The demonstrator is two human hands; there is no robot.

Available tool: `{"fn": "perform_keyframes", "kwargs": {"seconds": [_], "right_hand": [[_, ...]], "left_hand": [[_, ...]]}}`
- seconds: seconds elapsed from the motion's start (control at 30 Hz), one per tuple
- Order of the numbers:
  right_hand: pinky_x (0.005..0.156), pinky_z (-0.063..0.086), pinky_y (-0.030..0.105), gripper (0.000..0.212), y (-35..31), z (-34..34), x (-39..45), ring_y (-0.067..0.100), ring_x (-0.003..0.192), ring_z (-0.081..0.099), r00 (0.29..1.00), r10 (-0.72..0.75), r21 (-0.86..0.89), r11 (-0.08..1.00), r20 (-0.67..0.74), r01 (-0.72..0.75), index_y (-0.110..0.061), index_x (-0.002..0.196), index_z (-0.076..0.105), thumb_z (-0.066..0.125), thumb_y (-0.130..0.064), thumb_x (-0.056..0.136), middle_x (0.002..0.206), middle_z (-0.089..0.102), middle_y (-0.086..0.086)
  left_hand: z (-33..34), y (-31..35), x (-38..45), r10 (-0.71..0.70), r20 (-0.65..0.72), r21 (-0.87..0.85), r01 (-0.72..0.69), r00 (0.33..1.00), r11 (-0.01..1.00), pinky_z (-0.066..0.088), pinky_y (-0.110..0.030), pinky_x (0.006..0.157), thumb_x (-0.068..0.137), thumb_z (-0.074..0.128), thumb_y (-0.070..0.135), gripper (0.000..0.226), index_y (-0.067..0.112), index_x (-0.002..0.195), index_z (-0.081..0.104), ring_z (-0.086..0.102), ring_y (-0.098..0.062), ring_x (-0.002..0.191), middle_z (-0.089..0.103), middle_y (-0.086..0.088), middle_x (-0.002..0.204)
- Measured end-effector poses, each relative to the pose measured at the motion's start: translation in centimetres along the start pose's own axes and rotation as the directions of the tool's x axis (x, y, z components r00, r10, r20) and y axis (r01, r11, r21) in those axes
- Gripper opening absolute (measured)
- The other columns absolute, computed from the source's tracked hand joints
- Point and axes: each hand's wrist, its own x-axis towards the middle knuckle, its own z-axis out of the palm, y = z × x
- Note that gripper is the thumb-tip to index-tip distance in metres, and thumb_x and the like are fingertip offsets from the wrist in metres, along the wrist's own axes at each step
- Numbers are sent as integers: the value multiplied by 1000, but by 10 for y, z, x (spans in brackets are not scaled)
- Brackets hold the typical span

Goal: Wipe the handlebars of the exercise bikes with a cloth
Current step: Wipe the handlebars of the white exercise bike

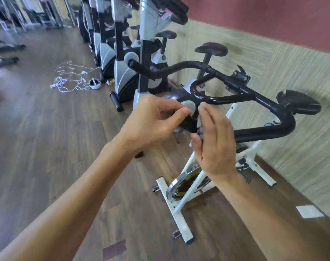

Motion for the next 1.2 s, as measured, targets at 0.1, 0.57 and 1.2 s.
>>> {"fn": "perform_keyframes", "kwargs": {"seconds": [0.1,0.57,1.2], "right_hand": [[109,46,54,56,27,2,-18,41,137,47,964,-263,-173,952,-37,253,9,144,41,34,-33,108,146,45,29],[110,39,50,49,51,28,-27,48,124,51,838,-458,-428,848,-296,312,10,147,41,36,-24,112,140,51,32],[111,46,51,47,28,44,-2,43,124,57,752,-576,-694,683,-321,228,13,144,44,43,-20,111,137,55,30]], "left_hand": [[8,-12,-9,164,-53,-24,-166,985,986,60,-33,71,99,60,14,22,3,102,79,75,-11,74,79,-4,85],[34,-49,-9,577,-283,207,-539,766,817,63,-47,78,103,53,12,30,-7,96,75,76,-31,74,77,-21,84],[7,-59,-14,648,-207,343,-566,733,750,57,-20,90,100,59,3,32,22,121,74,72,-4,96,76,12,108]]}}
